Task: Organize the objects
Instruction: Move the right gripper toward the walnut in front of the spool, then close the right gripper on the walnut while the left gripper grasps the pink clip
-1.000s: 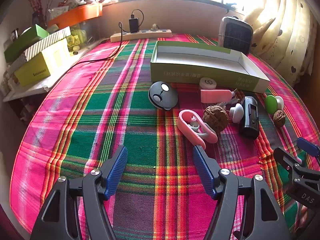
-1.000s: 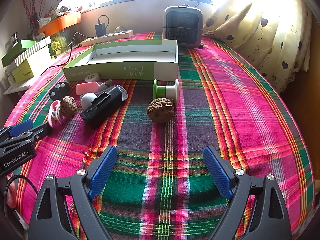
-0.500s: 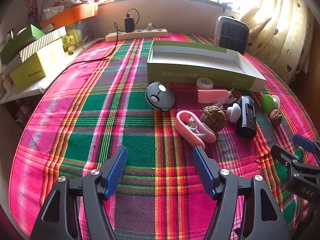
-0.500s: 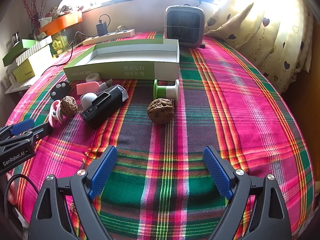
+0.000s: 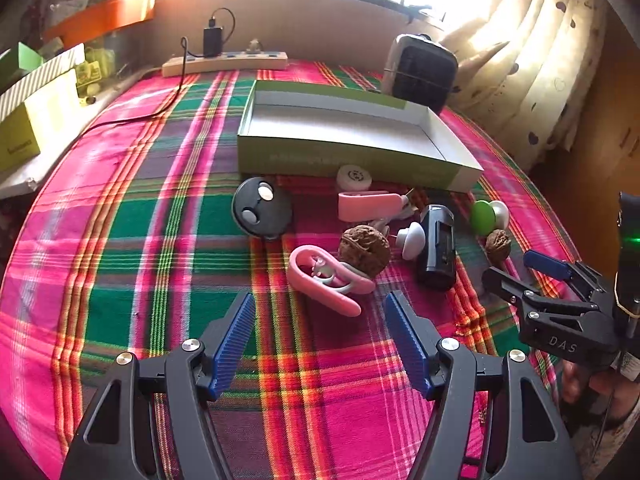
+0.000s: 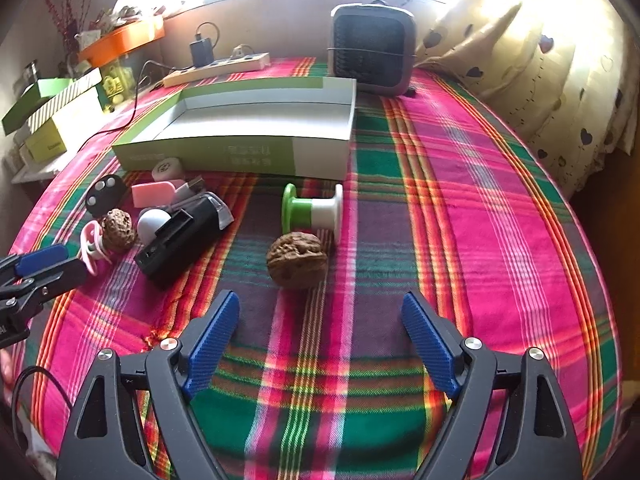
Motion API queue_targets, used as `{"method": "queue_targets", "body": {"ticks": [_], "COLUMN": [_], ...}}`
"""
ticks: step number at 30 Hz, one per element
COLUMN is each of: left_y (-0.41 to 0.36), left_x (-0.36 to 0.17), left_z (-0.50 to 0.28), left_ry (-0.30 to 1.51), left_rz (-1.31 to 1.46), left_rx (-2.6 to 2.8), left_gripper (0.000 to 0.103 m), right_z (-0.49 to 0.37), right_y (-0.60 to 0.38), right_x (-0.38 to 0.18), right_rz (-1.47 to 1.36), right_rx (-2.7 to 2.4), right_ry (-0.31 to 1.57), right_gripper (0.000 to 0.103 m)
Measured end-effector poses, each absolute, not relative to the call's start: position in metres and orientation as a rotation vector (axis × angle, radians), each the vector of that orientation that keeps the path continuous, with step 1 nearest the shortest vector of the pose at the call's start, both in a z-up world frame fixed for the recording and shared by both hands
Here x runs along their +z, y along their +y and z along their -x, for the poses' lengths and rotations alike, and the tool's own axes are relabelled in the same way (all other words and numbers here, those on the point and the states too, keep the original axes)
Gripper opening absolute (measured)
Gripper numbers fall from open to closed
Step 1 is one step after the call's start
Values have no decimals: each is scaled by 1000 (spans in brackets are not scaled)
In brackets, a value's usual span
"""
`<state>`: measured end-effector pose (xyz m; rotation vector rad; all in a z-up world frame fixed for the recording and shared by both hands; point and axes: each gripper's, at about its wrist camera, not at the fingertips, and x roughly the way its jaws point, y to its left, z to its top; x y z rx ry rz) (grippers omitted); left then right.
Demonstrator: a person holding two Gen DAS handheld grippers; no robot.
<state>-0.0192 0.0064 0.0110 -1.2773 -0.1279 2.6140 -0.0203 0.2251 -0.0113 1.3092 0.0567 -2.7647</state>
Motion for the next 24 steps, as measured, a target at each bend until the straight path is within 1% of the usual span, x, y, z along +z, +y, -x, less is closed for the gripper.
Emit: {"method": "queue_targets", "body": {"ticks": [5, 9, 13, 17, 20, 24], "left_y": [9, 8, 8, 2, -4, -11], "left_x": [7, 7, 6, 7, 7, 7], "left_z": [29, 33, 34, 35, 35, 35], "left_ry": [-96, -79, -32, -59, -59, -70], "left_rz": [1322, 1337, 1350, 1361, 1377, 1388], "left_rx": [2626, 2632, 2643, 2643, 2664, 2676], "left_gripper": [66, 66, 66, 66, 66, 66], "right_z": [26, 32, 36, 38, 39, 38], "right_y": [222, 222, 223, 225, 225, 223], "right_x": [-12, -11, -11, -10, -9, -8], "right_rz": [-1326, -1340, -1343, -1341, -1339, -1328], "right_rx": [-2739, -2738, -2740, -2747, -2746, -2739], "right_ry": [63, 77, 68, 66, 71, 75], "right_gripper": [82, 77, 74, 62, 57, 47]}}
